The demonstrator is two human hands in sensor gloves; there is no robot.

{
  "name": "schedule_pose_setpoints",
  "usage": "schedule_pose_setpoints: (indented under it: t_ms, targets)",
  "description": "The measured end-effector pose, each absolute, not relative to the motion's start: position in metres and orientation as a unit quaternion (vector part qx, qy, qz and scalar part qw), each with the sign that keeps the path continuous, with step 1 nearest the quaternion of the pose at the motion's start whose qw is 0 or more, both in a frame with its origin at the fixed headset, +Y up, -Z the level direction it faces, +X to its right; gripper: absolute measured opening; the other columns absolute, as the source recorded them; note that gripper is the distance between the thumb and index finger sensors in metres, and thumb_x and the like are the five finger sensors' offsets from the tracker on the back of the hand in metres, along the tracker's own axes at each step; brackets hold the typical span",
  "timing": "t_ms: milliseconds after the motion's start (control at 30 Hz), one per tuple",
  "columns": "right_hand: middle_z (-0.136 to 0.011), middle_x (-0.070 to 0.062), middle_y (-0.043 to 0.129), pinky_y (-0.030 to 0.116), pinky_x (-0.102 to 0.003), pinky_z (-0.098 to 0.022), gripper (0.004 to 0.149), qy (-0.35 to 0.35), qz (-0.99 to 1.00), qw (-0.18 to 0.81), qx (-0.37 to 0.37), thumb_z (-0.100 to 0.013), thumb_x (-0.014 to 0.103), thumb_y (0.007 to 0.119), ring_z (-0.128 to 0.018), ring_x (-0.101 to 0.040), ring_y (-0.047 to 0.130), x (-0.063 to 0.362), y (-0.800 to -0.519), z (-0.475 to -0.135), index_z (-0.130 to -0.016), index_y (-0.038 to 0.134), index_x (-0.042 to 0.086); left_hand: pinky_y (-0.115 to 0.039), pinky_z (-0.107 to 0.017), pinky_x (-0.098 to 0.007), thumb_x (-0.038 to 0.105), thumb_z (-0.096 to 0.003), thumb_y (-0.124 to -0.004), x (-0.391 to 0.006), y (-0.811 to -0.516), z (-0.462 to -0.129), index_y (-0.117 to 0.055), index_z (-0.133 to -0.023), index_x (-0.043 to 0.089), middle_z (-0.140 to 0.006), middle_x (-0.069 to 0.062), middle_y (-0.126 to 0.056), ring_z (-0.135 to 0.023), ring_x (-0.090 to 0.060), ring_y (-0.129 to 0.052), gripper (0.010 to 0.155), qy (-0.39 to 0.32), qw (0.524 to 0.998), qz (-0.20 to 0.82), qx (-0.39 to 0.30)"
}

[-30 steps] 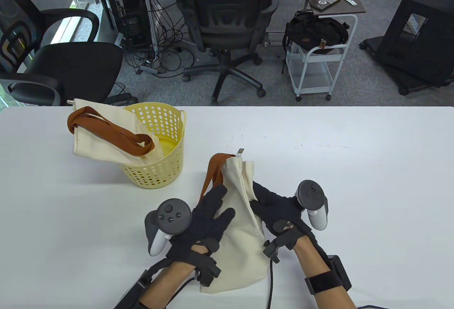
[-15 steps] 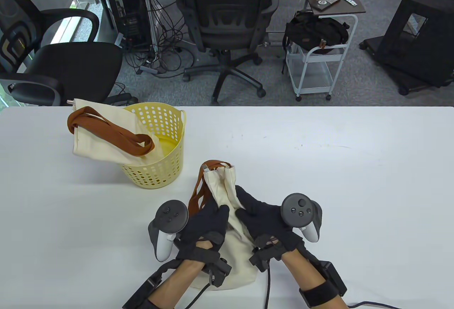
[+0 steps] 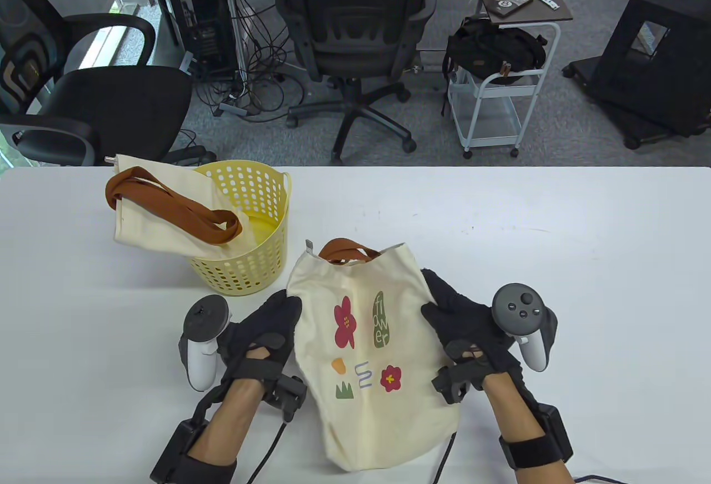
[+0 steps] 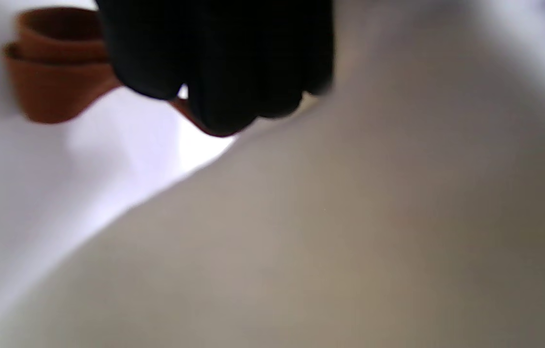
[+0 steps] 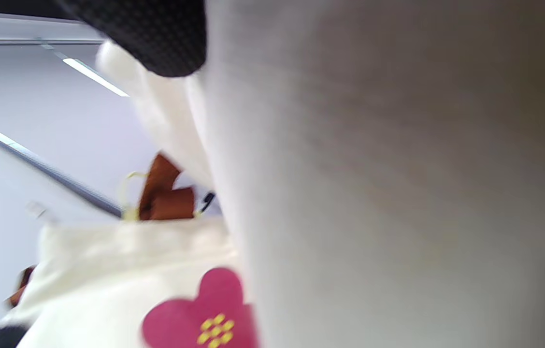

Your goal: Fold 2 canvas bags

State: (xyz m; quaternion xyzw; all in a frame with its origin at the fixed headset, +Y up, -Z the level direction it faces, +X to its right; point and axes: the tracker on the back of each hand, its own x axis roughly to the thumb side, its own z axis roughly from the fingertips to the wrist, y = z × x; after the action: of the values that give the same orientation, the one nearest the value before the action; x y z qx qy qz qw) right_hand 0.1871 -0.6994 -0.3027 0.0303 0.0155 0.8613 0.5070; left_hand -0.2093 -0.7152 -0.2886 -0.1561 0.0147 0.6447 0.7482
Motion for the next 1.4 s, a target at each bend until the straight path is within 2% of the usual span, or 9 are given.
schedule_pose_setpoints:
  t_ms: [67, 267, 400, 567, 767, 1033, 1200, 1333, 1400]
  targets:
    - [-0.086, -0.006, 0.093, 0.093, -0.031, -0.027, 0.052, 0.023, 0.867, 0.497, 0.001, -0.047, 0.023, 0.08, -0.05, -0.024, 0.109, 0.196, -0.704, -0.305, -0.098, 0.07, 0.026, -0.077, -0.06, -0.054, 0.041, -0.0488, -0.072, -0.218, -0.721, -0.292, -0.076, -0.089, 0.019, -0.092, -0.012, -0.082, -0.074, -0.037, -0.096, 0.046, 0.023, 0.756, 0.63, -0.176]
    - [-0.084, -0.006, 0.095, 0.092, -0.033, -0.029, 0.052, 0.037, 0.906, 0.417, -0.067, -0.046, 0.023, 0.081, -0.051, -0.025, 0.108, 0.205, -0.719, -0.311, -0.097, 0.071, 0.025, -0.08, -0.056, -0.052, 0.04, -0.048, -0.074, -0.236, -0.733, -0.3, -0.077, -0.087, 0.017, -0.087, -0.012, -0.086, -0.068, -0.035, -0.099, 0.045, 0.059, 0.835, 0.513, -0.191]
    - [-0.082, -0.006, 0.096, 0.091, -0.034, -0.031, 0.052, 0.032, 0.94, 0.327, -0.092, -0.046, 0.023, 0.083, -0.051, -0.025, 0.107, 0.198, -0.719, -0.311, -0.097, 0.071, 0.024, -0.087, -0.043, -0.046, 0.04, -0.0476, -0.075, -0.239, -0.734, -0.303, -0.079, -0.086, 0.017, -0.081, -0.012, -0.091, -0.053, -0.029, -0.105, 0.046, 0.079, 0.891, 0.406, -0.185]
    - [-0.078, -0.006, 0.098, 0.09, -0.035, -0.032, 0.054, 0.032, 0.972, 0.204, -0.113, -0.045, 0.026, 0.085, -0.05, -0.023, 0.106, 0.187, -0.726, -0.313, -0.097, 0.071, 0.023, -0.089, -0.037, -0.043, 0.041, -0.0465, -0.077, -0.241, -0.745, -0.308, -0.081, -0.086, 0.017, -0.074, -0.01, -0.095, -0.044, -0.025, -0.107, 0.046, 0.104, 0.923, 0.321, -0.188]
    - [-0.076, -0.005, 0.099, 0.089, -0.035, -0.032, 0.055, 0.048, 0.986, 0.112, -0.111, -0.044, 0.028, 0.087, -0.05, -0.023, 0.106, 0.172, -0.738, -0.315, -0.097, 0.071, 0.022, -0.09, -0.034, -0.04, 0.041, -0.045, -0.08, -0.228, -0.75, -0.311, -0.083, -0.084, 0.017, -0.07, -0.008, -0.098, -0.04, -0.022, -0.107, 0.046, 0.101, 0.963, 0.187, -0.162]
    - [-0.073, -0.005, 0.099, 0.088, -0.033, -0.03, 0.056, 0.053, 0.994, 0.01, -0.1, -0.044, 0.03, 0.088, -0.046, -0.021, 0.105, 0.159, -0.745, -0.315, -0.097, 0.071, 0.021, -0.091, -0.031, -0.038, 0.042, -0.0437, -0.081, -0.208, -0.754, -0.312, -0.083, -0.085, 0.018, -0.066, -0.005, -0.101, -0.035, -0.019, -0.107, 0.048, 0.094, 0.986, 0.054, -0.127]
    - [-0.073, -0.004, 0.099, 0.088, -0.033, -0.032, 0.057, 0.057, 0.991, -0.078, -0.097, -0.044, 0.033, 0.089, -0.047, -0.021, 0.104, 0.148, -0.753, -0.313, -0.097, 0.071, 0.021, -0.09, -0.034, -0.039, 0.051, -0.0431, -0.079, -0.198, -0.756, -0.312, -0.081, -0.087, 0.02, -0.066, -0.003, -0.1, -0.038, -0.018, -0.106, 0.054, 0.096, 0.989, -0.038, -0.102]
    - [-0.074, -0.003, 0.099, 0.087, -0.033, -0.032, 0.06, 0.053, 0.987, -0.121, -0.096, -0.044, 0.038, 0.089, -0.048, -0.021, 0.104, 0.144, -0.756, -0.312, -0.098, 0.07, 0.022, -0.089, -0.042, -0.043, 0.055, -0.0426, -0.076, -0.195, -0.742, -0.302, -0.076, -0.092, 0.02, -0.081, -0.007, -0.094, -0.051, -0.027, -0.107, 0.06, 0.082, 0.991, -0.086, -0.057]
    - [-0.078, -0.004, 0.096, 0.087, -0.034, -0.036, 0.061, 0.062, 0.983, -0.142, -0.1, -0.044, 0.042, 0.088, -0.053, -0.022, 0.102, 0.144, -0.758, -0.312, -0.099, 0.068, 0.023, -0.086, -0.05, -0.047, 0.055, -0.0426, -0.076, -0.196, -0.732, -0.294, -0.074, -0.093, 0.021, -0.088, -0.006, -0.089, -0.062, -0.03, -0.104, 0.061, 0.056, 0.993, -0.101, -0.038]
